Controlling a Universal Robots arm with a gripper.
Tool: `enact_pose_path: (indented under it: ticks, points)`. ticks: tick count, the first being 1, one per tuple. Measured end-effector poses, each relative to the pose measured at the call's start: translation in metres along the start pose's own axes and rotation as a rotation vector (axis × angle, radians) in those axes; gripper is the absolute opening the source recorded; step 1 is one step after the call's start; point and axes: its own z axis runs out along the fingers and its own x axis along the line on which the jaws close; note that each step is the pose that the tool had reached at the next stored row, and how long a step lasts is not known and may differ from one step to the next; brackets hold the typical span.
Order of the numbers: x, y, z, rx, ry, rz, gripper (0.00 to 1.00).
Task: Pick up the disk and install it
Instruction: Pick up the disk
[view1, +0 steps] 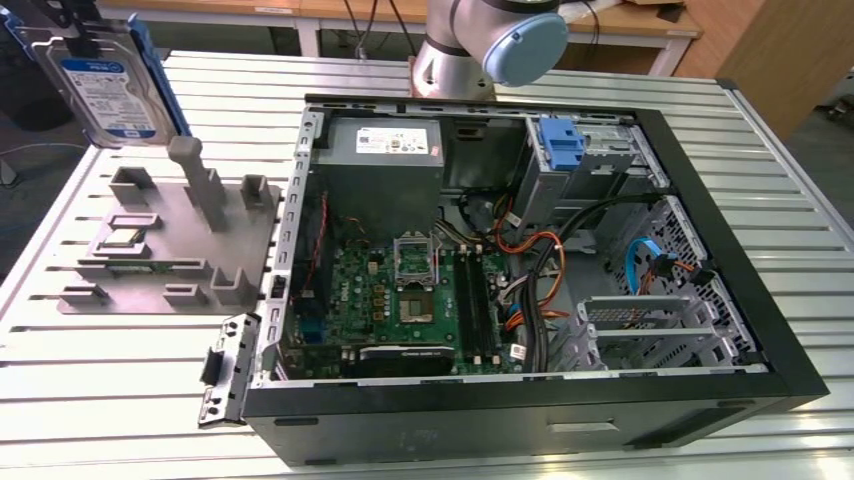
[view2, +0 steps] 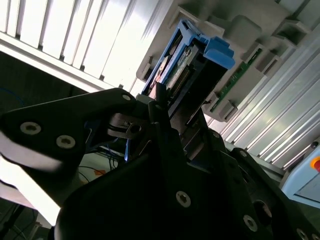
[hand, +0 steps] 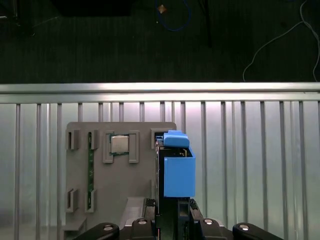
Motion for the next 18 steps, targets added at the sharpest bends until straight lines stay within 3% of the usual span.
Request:
enact_pose_path:
  ticks: [10,18]
  points:
    - [-0.0002,0.0001,-0.0041,-0.0001,0.0,0.0,0.35]
    - [-0.0006,0.0004,-0.0153,0.0002,-0.0001,0.0,0.35]
